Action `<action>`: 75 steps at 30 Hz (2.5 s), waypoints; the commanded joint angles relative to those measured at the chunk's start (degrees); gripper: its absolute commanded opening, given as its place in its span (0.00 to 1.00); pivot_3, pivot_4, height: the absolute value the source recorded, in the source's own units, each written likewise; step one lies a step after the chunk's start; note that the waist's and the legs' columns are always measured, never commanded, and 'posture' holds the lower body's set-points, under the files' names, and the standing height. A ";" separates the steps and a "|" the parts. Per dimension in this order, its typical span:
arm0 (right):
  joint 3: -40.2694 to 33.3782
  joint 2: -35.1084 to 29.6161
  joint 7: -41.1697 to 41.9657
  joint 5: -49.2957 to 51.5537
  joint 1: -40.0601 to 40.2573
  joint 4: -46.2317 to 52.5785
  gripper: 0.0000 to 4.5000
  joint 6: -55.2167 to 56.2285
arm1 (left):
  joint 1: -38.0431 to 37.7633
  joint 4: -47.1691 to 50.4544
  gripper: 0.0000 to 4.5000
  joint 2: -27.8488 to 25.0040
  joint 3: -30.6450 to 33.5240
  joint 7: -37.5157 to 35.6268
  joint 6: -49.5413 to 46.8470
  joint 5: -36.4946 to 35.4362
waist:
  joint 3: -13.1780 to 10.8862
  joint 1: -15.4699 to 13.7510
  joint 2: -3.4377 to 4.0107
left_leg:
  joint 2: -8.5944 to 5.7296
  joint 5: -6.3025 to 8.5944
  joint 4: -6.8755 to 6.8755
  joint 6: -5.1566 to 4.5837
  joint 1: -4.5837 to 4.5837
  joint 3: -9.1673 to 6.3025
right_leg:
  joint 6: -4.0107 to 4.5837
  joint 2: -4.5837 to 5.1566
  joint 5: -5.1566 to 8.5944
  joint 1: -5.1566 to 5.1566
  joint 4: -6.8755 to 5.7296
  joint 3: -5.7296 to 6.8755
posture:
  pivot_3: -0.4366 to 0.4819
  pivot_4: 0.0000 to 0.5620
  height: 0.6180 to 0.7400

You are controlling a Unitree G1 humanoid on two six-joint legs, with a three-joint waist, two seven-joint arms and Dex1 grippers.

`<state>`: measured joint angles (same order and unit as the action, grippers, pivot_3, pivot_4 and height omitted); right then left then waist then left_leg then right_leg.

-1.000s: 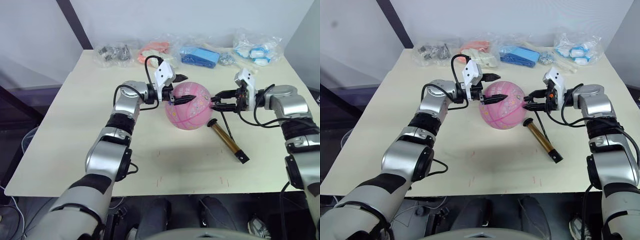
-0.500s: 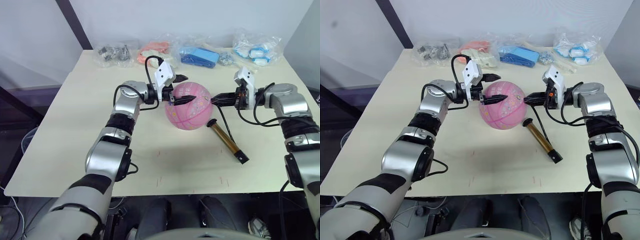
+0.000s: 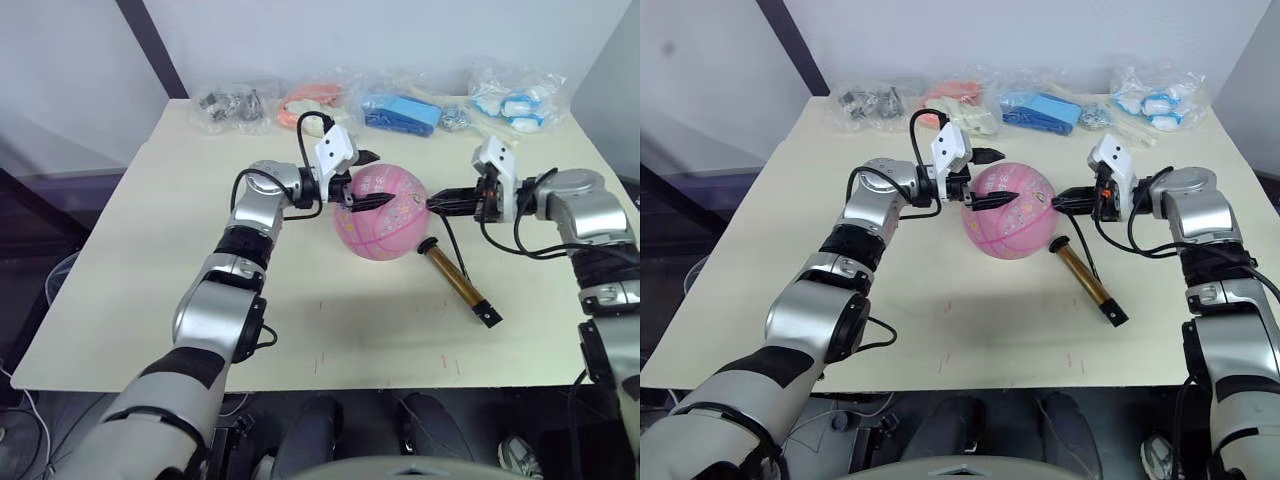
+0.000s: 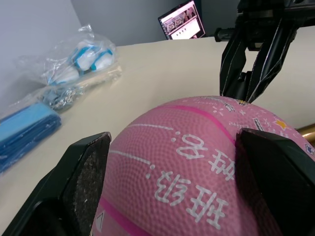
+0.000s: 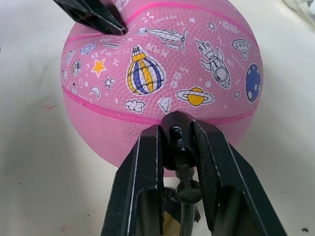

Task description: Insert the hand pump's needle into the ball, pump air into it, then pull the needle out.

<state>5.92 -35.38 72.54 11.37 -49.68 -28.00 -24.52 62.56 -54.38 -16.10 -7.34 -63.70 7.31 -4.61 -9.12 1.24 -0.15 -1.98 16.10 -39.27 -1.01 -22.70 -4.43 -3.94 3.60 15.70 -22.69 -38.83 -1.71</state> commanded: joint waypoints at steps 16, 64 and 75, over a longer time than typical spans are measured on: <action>-2.71 -1.06 -4.04 3.33 2.75 8.87 0.08 -2.27 | -6.51 5.25 1.00 5.92 2.74 3.58 -25.09 -3.90 | 0.04 -0.64 0.01 | -0.10 0.00 -0.03 0.01 -0.07 -0.17 | -0.01 0.10 0.00 0.05 0.03 0.17 | 0.48 0.27 1.00; -8.51 -10.66 -1.30 10.16 5.48 10.90 0.08 -5.91 | -14.03 -3.51 1.00 11.50 0.52 12.85 -21.86 0.59 | 0.48 -3.67 0.24 | -0.75 0.01 -0.03 -0.05 -0.03 -1.09 | -0.17 0.59 0.08 0.92 0.88 0.89 | 0.48 0.27 1.00; -9.17 -13.53 1.21 11.05 6.54 11.88 0.08 -5.10 | -13.36 -5.53 1.00 11.67 0.30 13.49 -21.21 1.35 | 0.58 -3.93 0.32 | -1.22 -0.05 0.00 -0.15 -0.05 -1.70 | -0.41 0.89 0.23 1.10 0.88 0.99 | 0.48 0.27 1.00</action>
<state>2.91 -45.23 71.20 18.98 -41.83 -20.68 -31.48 55.98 -46.59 -3.97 -2.23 -52.39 -9.07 -9.38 -8.54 -2.70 0.16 -3.25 16.04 -39.27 -1.18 -22.75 -6.14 -4.37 4.53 15.94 -21.59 -37.95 -0.71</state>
